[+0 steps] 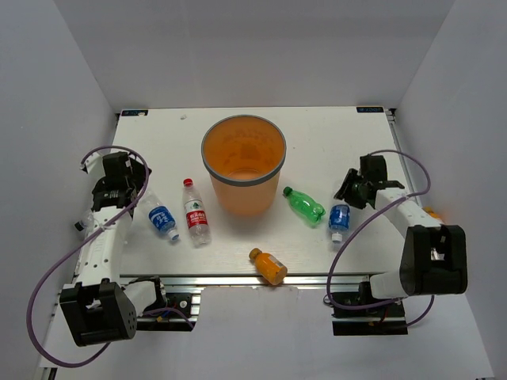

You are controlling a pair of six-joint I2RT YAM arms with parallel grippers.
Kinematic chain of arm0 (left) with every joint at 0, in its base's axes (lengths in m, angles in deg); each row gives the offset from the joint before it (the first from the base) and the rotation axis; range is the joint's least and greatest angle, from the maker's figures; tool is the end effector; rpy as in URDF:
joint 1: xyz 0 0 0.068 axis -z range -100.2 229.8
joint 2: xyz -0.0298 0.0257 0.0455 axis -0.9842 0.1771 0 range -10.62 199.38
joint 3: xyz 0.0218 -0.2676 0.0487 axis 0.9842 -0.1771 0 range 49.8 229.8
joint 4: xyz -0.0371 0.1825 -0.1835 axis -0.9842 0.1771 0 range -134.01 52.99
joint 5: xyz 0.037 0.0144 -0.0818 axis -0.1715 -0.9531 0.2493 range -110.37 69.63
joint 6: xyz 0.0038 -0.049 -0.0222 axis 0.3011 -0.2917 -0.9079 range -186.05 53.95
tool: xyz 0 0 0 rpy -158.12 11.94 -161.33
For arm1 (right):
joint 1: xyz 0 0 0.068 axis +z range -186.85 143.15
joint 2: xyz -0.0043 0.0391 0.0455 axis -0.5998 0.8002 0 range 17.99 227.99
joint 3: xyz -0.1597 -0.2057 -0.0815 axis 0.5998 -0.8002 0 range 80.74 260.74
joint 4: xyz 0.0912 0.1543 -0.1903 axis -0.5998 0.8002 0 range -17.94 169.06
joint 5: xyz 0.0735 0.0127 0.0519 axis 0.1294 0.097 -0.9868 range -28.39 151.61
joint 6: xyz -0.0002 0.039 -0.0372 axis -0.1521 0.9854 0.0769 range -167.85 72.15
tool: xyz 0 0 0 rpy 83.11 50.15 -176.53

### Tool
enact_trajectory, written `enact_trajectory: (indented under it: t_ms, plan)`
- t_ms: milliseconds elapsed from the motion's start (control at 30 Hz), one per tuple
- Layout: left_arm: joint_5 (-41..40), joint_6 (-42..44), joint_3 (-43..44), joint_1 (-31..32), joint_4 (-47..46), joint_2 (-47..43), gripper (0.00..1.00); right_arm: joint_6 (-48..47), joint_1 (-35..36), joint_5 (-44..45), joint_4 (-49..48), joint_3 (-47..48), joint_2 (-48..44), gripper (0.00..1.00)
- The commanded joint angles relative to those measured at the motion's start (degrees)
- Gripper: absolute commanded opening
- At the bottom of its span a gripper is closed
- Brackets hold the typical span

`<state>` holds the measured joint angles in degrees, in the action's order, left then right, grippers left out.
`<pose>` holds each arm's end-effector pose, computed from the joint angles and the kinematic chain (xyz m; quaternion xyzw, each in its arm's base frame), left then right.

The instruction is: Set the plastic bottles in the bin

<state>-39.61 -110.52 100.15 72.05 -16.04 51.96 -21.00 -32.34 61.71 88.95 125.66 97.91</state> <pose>0.2291 0.0430 0.2850 -0.4568 0.7721 0.0132 0.4417 0.2757 0.0216 0.1959 0.1834 0.9273 0.0874 0.3145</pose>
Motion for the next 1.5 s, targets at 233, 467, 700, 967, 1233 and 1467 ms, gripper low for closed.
enact_trajectory:
  t_ms: [233, 467, 700, 967, 1233, 1467]
  plan:
    - [-0.9, -2.6, -1.8, 0.0, 1.4, 1.7, 0.98, -8.5, 5.2, -13.7, -14.4, 29.4, -11.4, 0.33]
    - [-1.1, -4.4, -3.5, 0.0, 1.9, 3.4, 0.98, -17.9, 22.5, -22.9, -23.5, 43.2, -2.9, 0.41]
    - [2.0, -4.4, -6.9, 0.0, -0.5, 4.7, 0.98, -17.5, 31.3, -24.4, -22.8, 49.3, 10.2, 0.48]
    - [3.1, -4.6, -7.6, 0.0, -0.7, 11.5, 0.98, -16.4, 31.8, -27.3, -19.0, 48.9, 12.3, 0.85]
    - [0.8, -5.3, -6.3, 0.0, -0.6, 17.3, 0.98, -20.5, 31.6, -27.5, -13.9, 49.8, 8.0, 0.89]
    - [1.7, -4.3, -3.0, 0.1, 0.0, 20.9, 0.66, -19.7, 29.8, -19.3, -12.1, 43.8, -2.5, 0.89]
